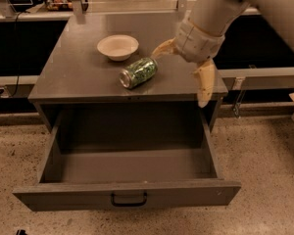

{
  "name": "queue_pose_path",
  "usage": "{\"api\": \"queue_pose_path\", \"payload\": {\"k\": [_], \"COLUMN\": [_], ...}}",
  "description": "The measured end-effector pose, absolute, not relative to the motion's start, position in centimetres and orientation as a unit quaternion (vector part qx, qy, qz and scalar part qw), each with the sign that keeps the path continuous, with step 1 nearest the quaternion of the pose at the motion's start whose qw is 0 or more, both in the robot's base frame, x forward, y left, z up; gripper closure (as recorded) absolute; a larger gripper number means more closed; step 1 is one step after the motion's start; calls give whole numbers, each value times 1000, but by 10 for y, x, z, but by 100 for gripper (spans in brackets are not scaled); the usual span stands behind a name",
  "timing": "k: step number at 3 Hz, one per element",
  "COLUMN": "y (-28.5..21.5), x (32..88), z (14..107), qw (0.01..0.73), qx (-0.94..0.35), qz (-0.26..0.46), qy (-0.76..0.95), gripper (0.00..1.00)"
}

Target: Place green can into top drawer

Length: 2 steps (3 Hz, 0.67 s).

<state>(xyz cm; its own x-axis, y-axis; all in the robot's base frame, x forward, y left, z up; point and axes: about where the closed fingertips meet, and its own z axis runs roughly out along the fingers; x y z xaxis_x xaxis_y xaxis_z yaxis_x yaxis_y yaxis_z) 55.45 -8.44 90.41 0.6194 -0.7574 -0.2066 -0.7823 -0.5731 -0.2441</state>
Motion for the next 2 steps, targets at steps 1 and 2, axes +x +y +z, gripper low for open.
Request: {"api": "queue_pose_path", "payload": {"k": [1,2], "y": [-43,-15], "x": [564,577], "z": [870,854], "qw": [144,131], "qx": [-908,-922], "qz": [55,33], "qy": [389,362], "gripper": [0,0]}}
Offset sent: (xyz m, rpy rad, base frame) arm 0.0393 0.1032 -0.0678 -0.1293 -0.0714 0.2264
